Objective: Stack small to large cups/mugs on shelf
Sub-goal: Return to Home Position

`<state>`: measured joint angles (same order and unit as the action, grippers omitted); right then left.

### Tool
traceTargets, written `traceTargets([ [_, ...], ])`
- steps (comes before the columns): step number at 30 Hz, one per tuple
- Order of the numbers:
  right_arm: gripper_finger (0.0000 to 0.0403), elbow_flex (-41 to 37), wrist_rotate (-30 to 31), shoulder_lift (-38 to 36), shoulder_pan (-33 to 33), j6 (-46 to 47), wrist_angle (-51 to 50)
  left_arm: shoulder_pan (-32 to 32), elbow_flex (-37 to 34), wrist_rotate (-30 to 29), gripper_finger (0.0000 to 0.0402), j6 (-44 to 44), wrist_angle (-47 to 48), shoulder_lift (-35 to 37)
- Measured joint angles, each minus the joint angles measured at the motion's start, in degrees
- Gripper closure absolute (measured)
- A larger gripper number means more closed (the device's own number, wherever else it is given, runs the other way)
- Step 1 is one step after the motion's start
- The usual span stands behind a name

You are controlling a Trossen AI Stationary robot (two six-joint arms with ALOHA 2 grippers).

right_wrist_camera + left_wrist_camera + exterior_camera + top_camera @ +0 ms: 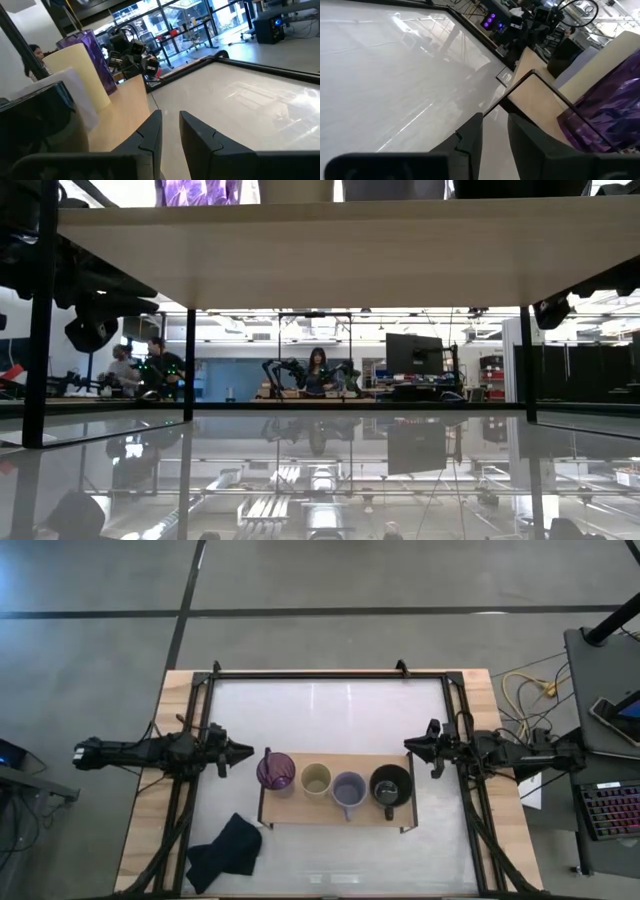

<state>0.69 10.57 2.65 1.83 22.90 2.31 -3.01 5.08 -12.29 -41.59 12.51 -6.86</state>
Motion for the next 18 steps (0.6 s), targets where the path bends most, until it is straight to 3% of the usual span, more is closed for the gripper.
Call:
traceTargets([
  [18, 0.0344, 0.0, 0.0, 0.0, 0.0, 0.0, -0.1, 0.0, 0.0, 0.0, 0.0324, 0.0, 0.0, -0.6],
])
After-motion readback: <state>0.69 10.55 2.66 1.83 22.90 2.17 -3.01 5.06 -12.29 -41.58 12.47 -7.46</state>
